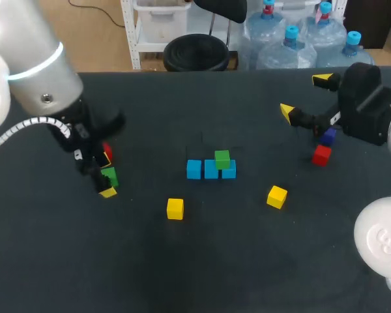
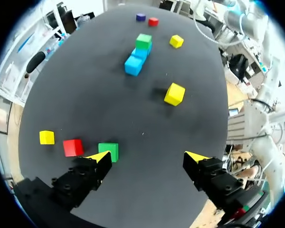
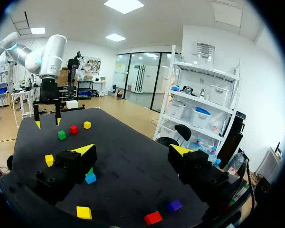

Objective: Place the blue cubes, place green cubes on the blue cubes, place the yellow cubes on the green cubes, then place the red cubes on the yellow cubes, and place purple cube on the red cubes.

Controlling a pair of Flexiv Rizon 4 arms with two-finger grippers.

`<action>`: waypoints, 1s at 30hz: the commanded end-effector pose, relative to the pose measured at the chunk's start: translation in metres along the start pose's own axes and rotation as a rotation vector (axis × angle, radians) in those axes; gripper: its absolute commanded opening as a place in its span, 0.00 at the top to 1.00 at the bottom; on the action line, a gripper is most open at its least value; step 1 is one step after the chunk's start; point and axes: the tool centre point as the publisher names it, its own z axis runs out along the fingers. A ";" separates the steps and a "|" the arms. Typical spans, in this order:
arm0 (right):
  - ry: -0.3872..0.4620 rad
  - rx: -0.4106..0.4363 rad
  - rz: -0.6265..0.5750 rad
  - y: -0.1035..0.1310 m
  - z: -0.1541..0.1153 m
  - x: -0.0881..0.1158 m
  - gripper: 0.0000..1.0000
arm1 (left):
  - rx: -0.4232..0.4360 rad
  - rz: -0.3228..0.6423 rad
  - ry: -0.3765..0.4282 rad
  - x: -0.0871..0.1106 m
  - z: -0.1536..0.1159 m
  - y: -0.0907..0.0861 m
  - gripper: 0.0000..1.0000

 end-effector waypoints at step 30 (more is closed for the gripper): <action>-0.002 -0.002 0.001 0.000 0.000 0.000 0.00 | -0.103 -0.009 0.050 -0.002 0.022 0.019 0.00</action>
